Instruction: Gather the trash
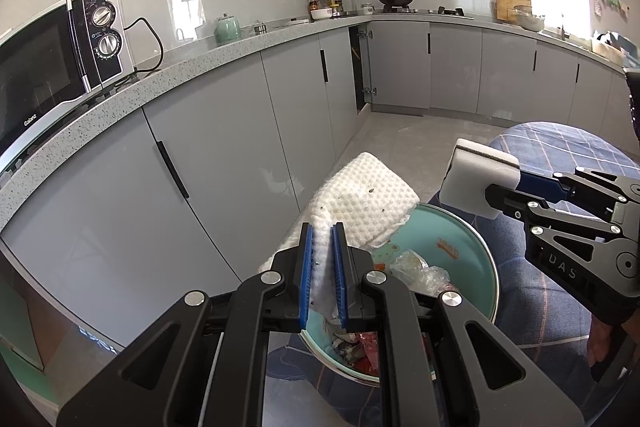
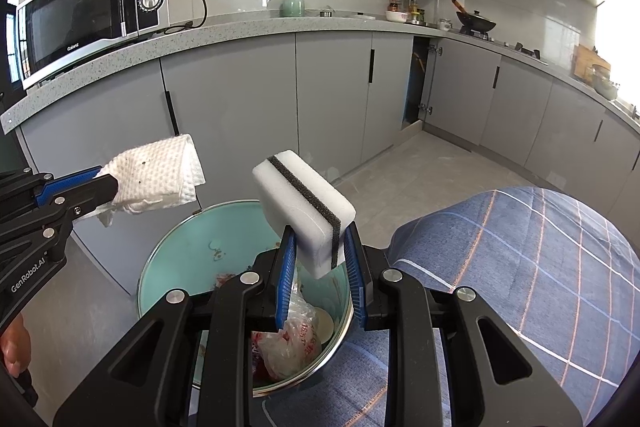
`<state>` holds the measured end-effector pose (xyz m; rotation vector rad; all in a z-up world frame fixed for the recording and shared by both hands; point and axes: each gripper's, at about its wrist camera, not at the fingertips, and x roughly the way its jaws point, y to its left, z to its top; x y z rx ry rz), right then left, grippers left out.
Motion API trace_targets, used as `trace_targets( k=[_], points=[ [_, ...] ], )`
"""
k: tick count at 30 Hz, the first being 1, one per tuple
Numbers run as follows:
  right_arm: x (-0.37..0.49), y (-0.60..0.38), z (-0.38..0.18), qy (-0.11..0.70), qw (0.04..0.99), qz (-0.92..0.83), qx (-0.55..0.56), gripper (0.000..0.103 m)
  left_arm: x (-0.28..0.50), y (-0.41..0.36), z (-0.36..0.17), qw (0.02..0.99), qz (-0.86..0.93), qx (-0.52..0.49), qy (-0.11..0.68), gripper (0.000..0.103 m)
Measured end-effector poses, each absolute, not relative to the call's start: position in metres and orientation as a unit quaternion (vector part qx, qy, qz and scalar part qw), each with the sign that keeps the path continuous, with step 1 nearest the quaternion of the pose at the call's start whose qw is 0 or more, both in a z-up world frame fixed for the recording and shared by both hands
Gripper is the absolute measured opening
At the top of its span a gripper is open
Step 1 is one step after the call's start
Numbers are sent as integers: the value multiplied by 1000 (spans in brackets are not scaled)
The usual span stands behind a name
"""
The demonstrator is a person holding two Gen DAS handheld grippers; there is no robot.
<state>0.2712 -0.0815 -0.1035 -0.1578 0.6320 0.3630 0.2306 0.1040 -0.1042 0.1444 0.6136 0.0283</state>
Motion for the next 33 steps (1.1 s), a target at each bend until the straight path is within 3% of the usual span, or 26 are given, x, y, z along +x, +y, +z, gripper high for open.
trace_targets(
  k=[5, 7, 8, 9, 11, 15, 19, 27, 33],
  points=[
    [272, -83, -104, 307, 932, 177, -75, 28, 231, 104, -105, 950, 10, 72, 303, 15],
    [271, -84, -104, 303, 933, 180, -70, 32, 232, 105, -105, 950, 12, 73, 303, 18],
    [271, -85, -104, 302, 933, 182, -68, 40, 232, 105, -105, 950, 12, 73, 305, 23],
    [270, -85, -104, 300, 934, 183, -65, 51, 232, 106, -105, 950, 13, 73, 304, 28],
    [269, -88, -103, 295, 936, 182, -59, 58, 231, 108, -104, 951, 26, 71, 299, 70],
    [268, -93, -102, 295, 937, 179, -49, 63, 230, 109, -104, 951, 26, 75, 298, 70],
    [261, -104, -97, 295, 939, 173, -30, 66, 226, 112, -102, 952, 40, 78, 293, 89],
    [220, -125, -77, 271, 949, 159, -8, 74, 207, 122, -87, 961, 54, 58, 266, 92],
    [200, -133, -62, 249, 958, 145, -12, 75, 191, 119, -73, 968, 52, 62, 239, 97]
  ],
)
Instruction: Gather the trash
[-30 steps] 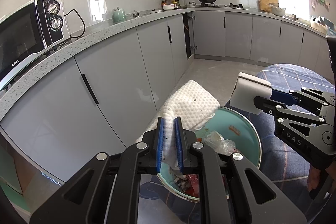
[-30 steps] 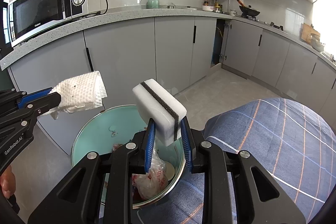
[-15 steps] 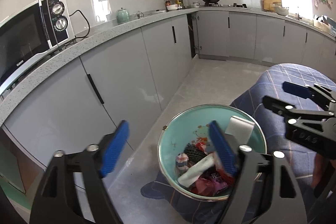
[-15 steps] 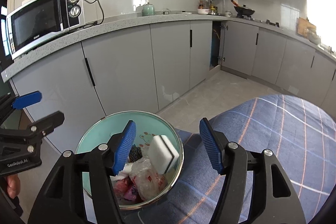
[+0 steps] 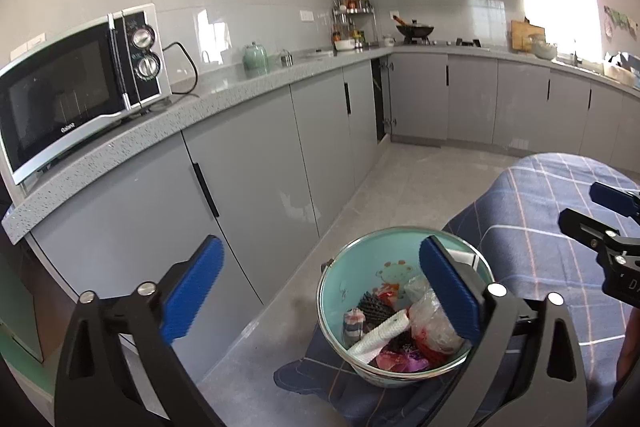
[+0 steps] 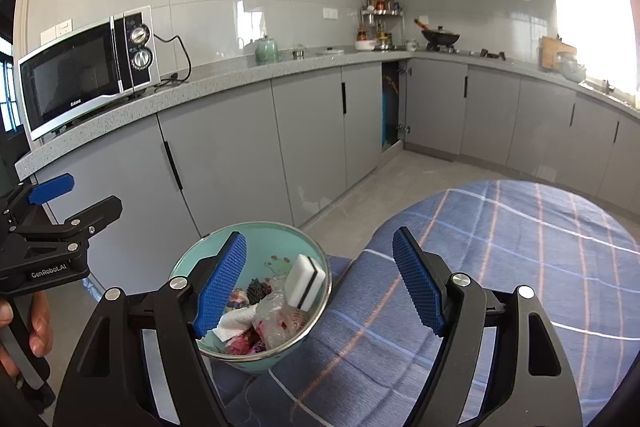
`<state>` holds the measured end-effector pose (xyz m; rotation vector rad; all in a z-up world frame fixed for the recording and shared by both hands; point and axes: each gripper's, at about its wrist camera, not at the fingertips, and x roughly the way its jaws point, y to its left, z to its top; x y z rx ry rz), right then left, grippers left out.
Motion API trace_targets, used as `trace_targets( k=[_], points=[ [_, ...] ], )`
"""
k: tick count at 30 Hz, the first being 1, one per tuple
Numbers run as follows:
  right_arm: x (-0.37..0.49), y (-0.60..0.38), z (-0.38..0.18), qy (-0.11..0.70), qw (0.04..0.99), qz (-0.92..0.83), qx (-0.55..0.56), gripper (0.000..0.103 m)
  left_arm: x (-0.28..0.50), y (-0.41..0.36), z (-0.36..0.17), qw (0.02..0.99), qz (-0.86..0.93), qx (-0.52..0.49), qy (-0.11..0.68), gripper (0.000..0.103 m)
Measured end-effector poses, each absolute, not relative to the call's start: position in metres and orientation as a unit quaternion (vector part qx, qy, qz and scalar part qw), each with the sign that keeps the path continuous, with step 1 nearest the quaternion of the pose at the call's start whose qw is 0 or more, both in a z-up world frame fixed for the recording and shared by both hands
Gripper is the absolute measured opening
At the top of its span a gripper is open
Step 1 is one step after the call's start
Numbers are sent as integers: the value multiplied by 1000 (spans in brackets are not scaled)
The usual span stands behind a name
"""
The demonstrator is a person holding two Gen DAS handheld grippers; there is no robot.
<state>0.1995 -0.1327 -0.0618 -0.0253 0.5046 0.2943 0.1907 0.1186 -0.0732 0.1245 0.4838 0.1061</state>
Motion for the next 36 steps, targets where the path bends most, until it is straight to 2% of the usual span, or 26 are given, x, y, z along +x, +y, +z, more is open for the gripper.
trace_targets(
  k=[10, 36],
  points=[
    [179, -146, -43, 218, 968, 124, -10, 77, 176, 119, -59, 972, 53, 61, 221, 97],
    [175, -148, -40, 219, 968, 125, -4, 77, 172, 122, -54, 973, 57, 59, 215, 98]
  ],
)
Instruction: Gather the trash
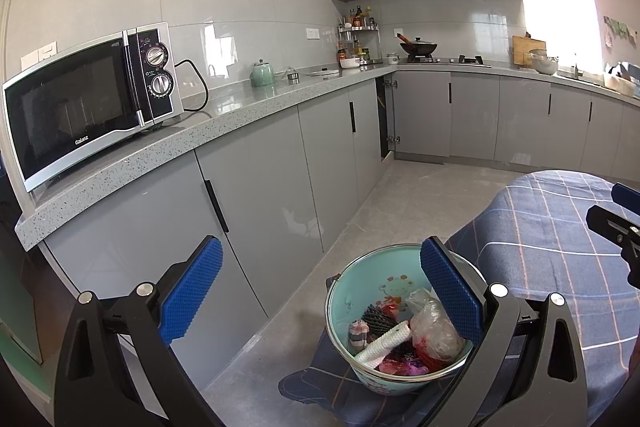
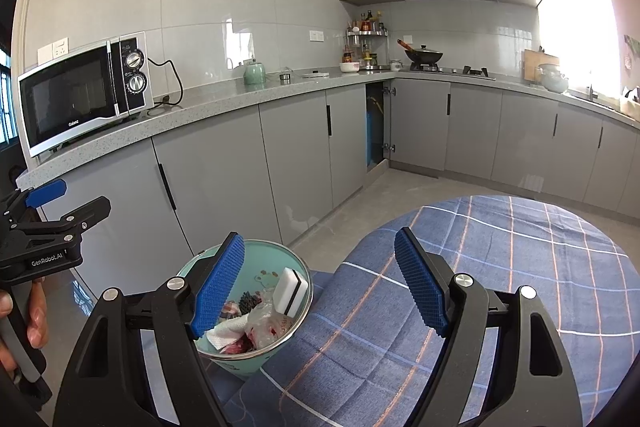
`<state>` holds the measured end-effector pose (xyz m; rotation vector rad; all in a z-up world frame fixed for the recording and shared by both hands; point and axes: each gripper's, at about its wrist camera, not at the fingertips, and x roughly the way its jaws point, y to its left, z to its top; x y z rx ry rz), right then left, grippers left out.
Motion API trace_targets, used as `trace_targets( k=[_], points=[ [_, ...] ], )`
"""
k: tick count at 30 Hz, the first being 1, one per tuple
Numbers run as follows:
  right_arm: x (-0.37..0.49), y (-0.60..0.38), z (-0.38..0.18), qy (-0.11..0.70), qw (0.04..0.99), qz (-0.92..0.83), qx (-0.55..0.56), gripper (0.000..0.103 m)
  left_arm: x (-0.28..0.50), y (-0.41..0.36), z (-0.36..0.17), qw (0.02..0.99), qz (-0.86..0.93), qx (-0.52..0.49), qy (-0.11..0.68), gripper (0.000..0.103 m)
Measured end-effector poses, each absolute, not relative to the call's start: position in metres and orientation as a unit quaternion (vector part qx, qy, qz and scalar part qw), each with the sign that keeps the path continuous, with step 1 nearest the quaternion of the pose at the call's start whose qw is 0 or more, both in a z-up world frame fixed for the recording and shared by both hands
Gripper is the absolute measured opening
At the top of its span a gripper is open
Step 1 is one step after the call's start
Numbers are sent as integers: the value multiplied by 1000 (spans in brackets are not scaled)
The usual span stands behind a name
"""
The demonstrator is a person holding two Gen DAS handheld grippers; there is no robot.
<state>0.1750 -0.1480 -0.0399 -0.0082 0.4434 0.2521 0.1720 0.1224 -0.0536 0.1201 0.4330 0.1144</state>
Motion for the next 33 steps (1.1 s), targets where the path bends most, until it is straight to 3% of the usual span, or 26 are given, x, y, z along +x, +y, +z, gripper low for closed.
trace_targets(
  k=[6, 33],
  points=[
    [174, -148, -40, 216, 968, 124, -2, 81, 172, 121, -54, 973, 56, 61, 217, 98],
    [171, -148, -37, 211, 969, 126, 1, 81, 176, 116, -56, 970, 57, 72, 224, 98]
  ],
)
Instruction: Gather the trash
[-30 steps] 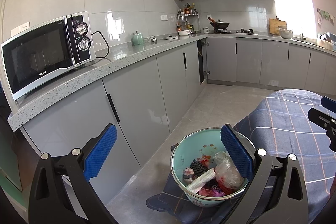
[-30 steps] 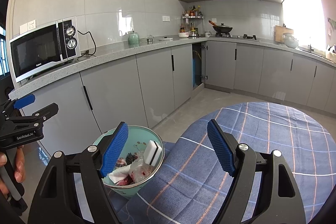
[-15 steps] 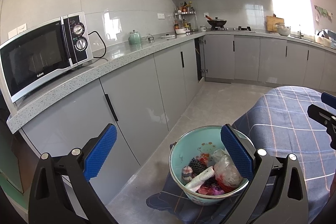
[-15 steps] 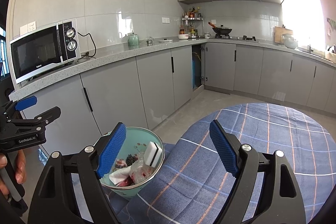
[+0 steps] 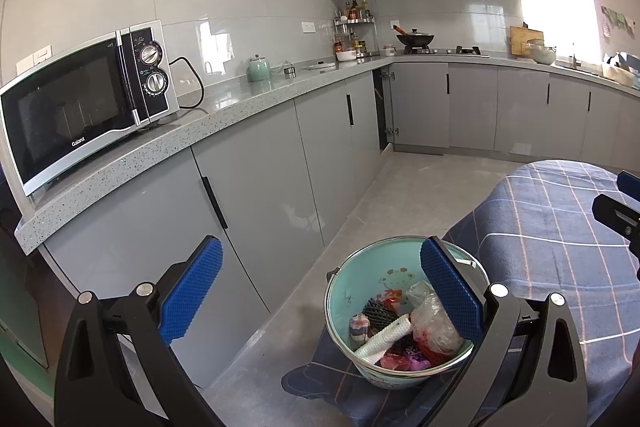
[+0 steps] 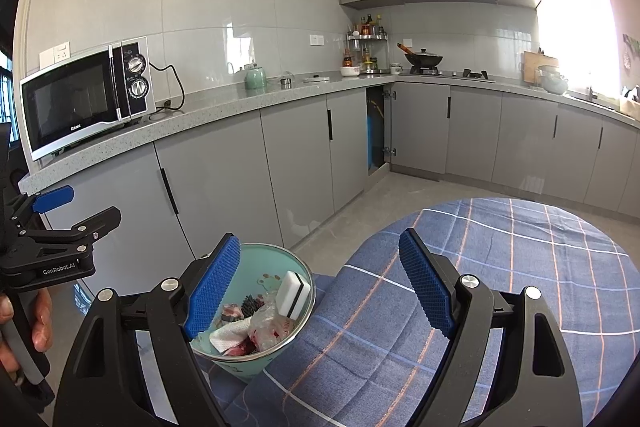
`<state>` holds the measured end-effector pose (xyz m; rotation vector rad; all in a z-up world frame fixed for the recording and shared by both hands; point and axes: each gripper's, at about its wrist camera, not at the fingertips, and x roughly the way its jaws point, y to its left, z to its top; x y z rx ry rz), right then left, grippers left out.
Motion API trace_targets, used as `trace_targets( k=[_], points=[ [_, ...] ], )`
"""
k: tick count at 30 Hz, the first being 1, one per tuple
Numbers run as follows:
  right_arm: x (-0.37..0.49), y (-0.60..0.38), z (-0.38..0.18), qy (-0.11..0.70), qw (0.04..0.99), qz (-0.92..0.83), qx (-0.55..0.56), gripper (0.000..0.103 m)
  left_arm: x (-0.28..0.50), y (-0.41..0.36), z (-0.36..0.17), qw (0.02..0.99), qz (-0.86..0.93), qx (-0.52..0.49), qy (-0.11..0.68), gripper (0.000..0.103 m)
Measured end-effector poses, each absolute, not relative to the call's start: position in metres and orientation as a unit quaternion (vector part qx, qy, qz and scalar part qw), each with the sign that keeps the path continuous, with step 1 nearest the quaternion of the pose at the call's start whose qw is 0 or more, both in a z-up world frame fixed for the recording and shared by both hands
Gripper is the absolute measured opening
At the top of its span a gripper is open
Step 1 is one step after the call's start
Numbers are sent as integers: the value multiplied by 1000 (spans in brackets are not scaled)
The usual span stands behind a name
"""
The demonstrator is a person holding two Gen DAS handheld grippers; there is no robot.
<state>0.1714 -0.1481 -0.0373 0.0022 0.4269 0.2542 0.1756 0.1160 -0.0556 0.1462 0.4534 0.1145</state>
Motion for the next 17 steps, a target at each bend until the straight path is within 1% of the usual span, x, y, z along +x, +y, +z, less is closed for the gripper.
trace_targets(
  k=[14, 15, 17],
  points=[
    [169, -152, -37, 203, 972, 120, 3, 81, 170, 112, -51, 973, 47, 72, 213, 98],
    [169, -153, -37, 203, 972, 120, 4, 82, 171, 112, -51, 973, 45, 72, 213, 98],
    [170, -155, -36, 200, 973, 117, 6, 86, 171, 111, -52, 973, 44, 74, 213, 98]
  ],
)
